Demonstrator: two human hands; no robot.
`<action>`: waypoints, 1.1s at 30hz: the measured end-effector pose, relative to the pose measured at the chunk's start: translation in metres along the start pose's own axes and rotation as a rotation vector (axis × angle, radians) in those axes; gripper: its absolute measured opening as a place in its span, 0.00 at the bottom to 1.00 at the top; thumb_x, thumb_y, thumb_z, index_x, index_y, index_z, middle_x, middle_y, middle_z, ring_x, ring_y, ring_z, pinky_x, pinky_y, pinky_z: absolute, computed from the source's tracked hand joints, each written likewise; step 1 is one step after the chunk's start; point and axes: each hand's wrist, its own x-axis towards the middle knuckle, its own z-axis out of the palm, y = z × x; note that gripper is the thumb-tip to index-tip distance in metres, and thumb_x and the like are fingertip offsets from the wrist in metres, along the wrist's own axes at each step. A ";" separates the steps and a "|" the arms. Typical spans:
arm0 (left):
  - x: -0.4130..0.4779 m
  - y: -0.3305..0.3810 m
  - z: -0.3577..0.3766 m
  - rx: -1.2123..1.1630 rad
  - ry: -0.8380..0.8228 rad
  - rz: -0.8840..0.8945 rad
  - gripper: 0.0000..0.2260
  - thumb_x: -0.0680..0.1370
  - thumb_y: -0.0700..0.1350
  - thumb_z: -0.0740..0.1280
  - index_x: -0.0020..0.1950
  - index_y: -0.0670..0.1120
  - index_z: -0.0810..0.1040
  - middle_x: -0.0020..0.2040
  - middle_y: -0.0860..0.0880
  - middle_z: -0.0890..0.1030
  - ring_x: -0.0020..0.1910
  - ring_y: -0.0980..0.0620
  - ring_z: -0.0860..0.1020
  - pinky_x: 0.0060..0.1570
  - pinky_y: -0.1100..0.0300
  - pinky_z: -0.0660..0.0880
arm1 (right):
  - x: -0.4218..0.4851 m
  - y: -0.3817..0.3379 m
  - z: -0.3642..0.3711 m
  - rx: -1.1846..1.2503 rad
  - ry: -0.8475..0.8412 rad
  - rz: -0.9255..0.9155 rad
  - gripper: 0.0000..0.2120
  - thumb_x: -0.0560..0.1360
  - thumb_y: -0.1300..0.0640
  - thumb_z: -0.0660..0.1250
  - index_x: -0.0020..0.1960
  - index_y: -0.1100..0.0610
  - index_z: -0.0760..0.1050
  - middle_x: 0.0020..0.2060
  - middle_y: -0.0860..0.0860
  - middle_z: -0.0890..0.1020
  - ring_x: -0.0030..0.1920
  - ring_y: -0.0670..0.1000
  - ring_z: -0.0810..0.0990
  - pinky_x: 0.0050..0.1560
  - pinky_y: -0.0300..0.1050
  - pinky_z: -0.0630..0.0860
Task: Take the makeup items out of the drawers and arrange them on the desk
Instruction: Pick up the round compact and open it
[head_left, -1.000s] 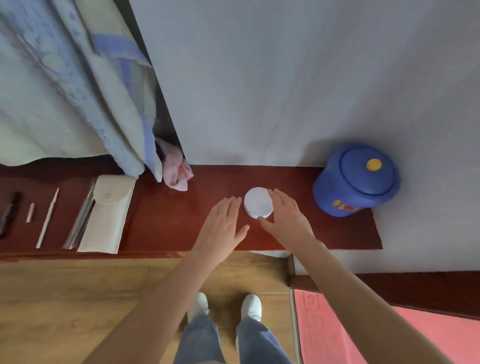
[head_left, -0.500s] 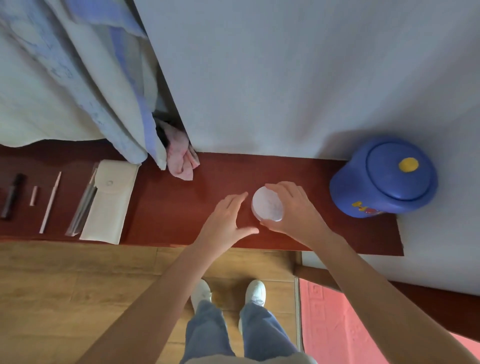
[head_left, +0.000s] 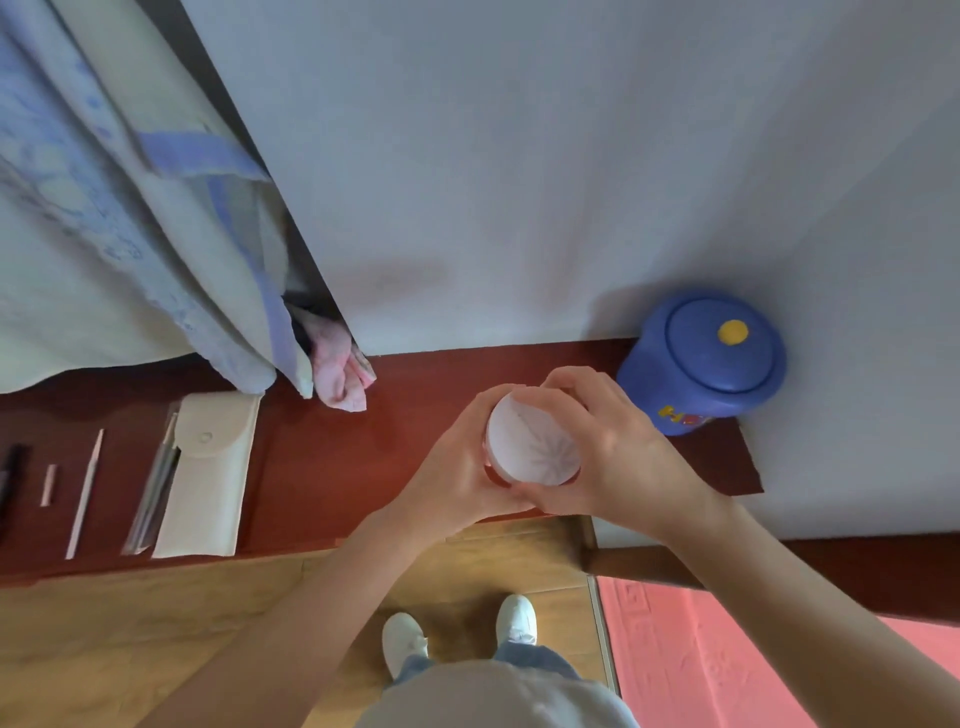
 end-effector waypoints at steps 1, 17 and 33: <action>0.000 0.003 -0.002 -0.004 -0.008 0.004 0.37 0.62 0.45 0.79 0.65 0.57 0.64 0.62 0.57 0.72 0.61 0.55 0.72 0.56 0.68 0.71 | -0.001 -0.003 -0.002 0.001 0.012 -0.007 0.34 0.62 0.40 0.71 0.63 0.55 0.73 0.52 0.53 0.74 0.49 0.53 0.74 0.48 0.46 0.76; -0.012 0.023 -0.012 -0.004 -0.062 -0.020 0.35 0.61 0.53 0.77 0.62 0.69 0.63 0.58 0.66 0.73 0.60 0.60 0.73 0.53 0.70 0.72 | -0.006 -0.025 -0.019 0.074 0.072 -0.002 0.28 0.64 0.43 0.68 0.59 0.57 0.75 0.49 0.52 0.76 0.48 0.50 0.76 0.49 0.38 0.73; -0.024 0.027 -0.005 0.124 0.076 0.128 0.38 0.61 0.49 0.79 0.64 0.56 0.61 0.62 0.61 0.68 0.62 0.64 0.68 0.57 0.76 0.64 | 0.003 0.000 -0.029 1.215 0.059 0.443 0.21 0.75 0.51 0.52 0.55 0.66 0.73 0.40 0.58 0.77 0.34 0.48 0.72 0.36 0.43 0.70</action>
